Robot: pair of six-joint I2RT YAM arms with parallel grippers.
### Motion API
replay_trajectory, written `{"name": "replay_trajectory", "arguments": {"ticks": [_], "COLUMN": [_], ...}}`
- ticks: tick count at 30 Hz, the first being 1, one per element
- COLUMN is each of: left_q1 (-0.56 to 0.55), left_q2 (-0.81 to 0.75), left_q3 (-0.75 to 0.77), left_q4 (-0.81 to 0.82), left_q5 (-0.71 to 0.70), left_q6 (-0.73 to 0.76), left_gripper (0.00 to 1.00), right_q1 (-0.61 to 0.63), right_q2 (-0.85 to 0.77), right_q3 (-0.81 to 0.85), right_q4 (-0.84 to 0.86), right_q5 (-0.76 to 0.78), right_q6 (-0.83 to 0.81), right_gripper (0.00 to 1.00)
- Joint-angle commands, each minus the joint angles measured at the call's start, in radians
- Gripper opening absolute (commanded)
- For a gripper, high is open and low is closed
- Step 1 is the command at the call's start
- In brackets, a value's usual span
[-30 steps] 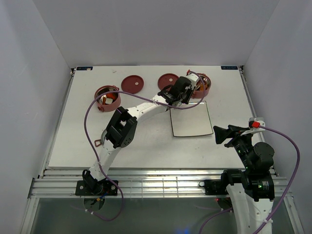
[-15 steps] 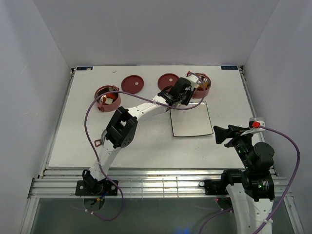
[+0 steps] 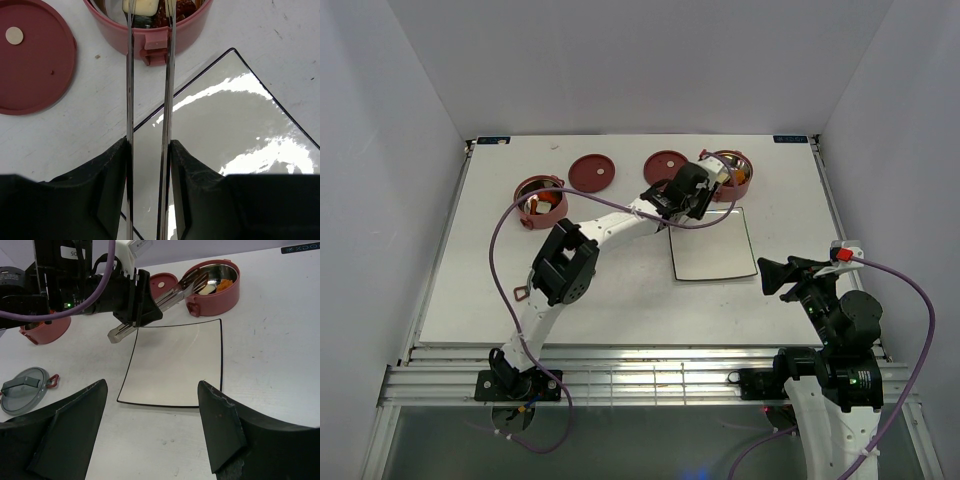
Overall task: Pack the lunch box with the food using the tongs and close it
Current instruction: Place the fake food in the packing box, then place the clamp at the center of the board.
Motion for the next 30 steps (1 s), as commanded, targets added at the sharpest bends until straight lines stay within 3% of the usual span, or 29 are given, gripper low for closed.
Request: {"name": "replay_trajectory", "arguments": {"ticks": [1,8,13,19,30], "left_q1": [0.004,-0.002,-0.01,-0.008,-0.008], "left_q2": [-0.16,-0.348,-0.486,-0.598,-0.76], "left_q3": [-0.041,-0.188,-0.274,-0.458,-0.788], "left_q4": [0.064,0.156,0.147,0.045,0.04], "left_q5": [-0.01,-0.041,-0.165,-0.371,-0.444], "left_q6": [-0.01,-0.048,-0.107,-0.295,-0.585], "left_gripper": [0.48,0.47,0.47,0.47,0.45], "right_q1": [0.001,0.002,0.001,0.001,0.002], "right_q2": [0.02,0.023,0.017,0.004,-0.002], "right_q3": [0.003,0.0,0.0,-0.003,-0.011], "right_q4": [0.031,0.032,0.034,0.037,0.048], "right_q5": [0.007,0.001,-0.005,-0.024,-0.062], "right_q6": [-0.007,-0.007,-0.008,-0.005,-0.004], "right_gripper": [0.78,0.78,0.78,0.78,0.78]}}
